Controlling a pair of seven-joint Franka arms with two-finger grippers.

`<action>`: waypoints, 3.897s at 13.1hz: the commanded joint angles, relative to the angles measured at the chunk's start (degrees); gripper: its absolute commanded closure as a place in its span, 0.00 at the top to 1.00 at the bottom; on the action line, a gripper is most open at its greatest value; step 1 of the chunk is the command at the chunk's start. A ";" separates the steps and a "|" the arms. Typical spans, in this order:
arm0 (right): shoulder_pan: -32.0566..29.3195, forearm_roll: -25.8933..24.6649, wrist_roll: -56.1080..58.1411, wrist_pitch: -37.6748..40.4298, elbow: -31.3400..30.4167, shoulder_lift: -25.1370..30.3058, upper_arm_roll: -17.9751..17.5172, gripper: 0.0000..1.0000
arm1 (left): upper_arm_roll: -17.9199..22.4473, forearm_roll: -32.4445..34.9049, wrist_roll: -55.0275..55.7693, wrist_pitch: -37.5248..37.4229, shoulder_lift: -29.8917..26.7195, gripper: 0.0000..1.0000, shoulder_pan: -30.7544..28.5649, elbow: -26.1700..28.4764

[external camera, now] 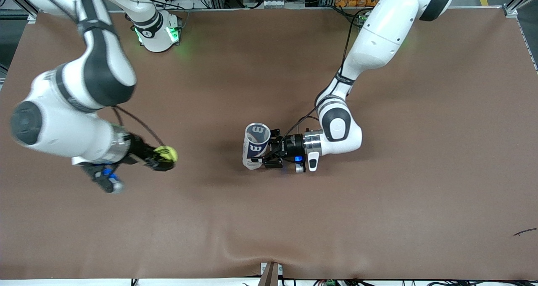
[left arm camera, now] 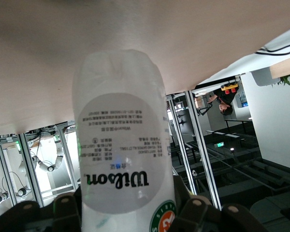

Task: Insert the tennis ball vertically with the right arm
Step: 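Move the ball over the tube opening with the right gripper, then release the ball into the tube with the right gripper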

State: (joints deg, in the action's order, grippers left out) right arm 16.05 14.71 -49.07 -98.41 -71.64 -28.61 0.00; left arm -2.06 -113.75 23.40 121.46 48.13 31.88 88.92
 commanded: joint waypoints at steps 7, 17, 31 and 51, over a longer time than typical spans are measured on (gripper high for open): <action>10.04 1.72 -16.30 0.42 -0.26 -0.04 0.61 0.55 | 0.13 -2.79 7.62 6.07 0.38 0.65 2.58 -0.07; 12.58 13.17 -21.05 -3.54 -1.13 -3.47 1.05 0.53 | 0.39 -2.62 8.07 12.13 1.61 0.66 5.04 0.02; 17.34 4.10 -23.96 -5.82 -1.31 -6.37 0.97 1.00 | 0.30 -2.62 5.87 12.13 2.75 0.66 5.39 -0.24; -17.44 -13.91 26.99 2.46 -14.72 -1.27 1.23 1.00 | 0.30 -2.62 4.99 12.13 3.10 0.78 5.48 -0.33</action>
State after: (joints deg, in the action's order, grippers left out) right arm 1.58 2.83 -27.05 -92.56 -79.79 -30.96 2.64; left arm -1.95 -116.09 29.64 132.88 49.82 36.96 89.37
